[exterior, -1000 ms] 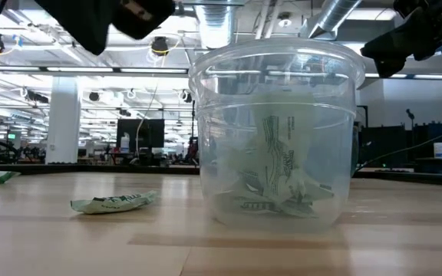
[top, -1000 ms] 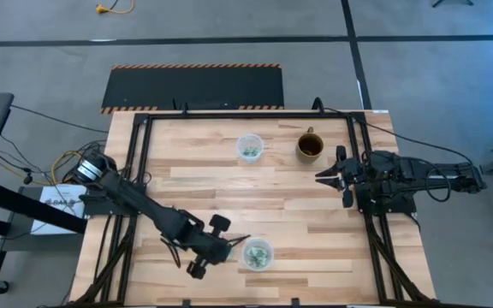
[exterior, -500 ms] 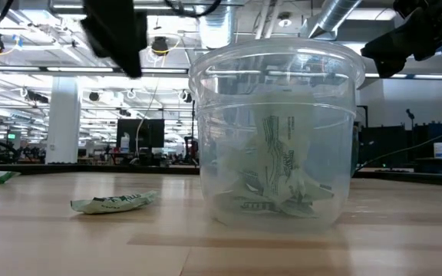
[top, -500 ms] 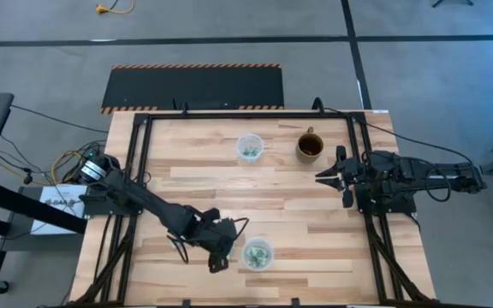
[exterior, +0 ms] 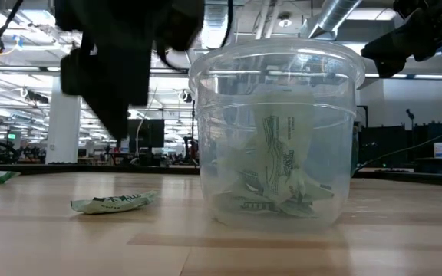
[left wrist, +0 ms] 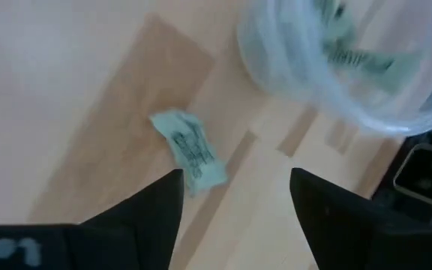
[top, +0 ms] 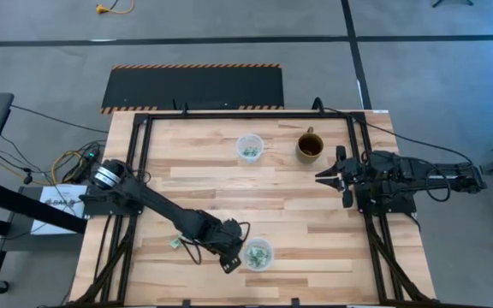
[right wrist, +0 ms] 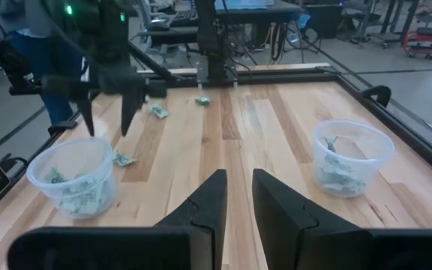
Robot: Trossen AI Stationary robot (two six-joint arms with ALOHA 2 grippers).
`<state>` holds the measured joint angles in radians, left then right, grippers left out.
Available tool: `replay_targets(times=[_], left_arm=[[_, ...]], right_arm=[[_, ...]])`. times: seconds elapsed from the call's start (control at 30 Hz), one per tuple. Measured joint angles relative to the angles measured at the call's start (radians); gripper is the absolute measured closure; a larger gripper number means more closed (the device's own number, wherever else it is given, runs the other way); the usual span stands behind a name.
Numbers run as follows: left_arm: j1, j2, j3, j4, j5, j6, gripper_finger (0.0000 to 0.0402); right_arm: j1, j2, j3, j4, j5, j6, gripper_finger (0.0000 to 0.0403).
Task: Pick and place Stevia / Truvia into bins
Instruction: Put the stevia packet into the top transparent container
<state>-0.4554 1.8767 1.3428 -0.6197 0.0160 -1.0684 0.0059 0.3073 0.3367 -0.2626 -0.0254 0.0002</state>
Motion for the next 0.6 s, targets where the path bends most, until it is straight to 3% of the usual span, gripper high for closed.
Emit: replay_targets(times=[0.27, 0.6], left_arm=[[0.038, 0.094, 0.001, -0.037, 0.135, -0.029, 0.0168], [0.046, 0.125, 0.001, -0.002, 0.109, -0.053, 0.0168]], right_arm=[[0.0, 0.0, 0.0, 0.0, 0.0, 0.0, 0.0344], [0.0, 0.0, 0.0, -0.003, 0.0, 0.0, 0.0344]])
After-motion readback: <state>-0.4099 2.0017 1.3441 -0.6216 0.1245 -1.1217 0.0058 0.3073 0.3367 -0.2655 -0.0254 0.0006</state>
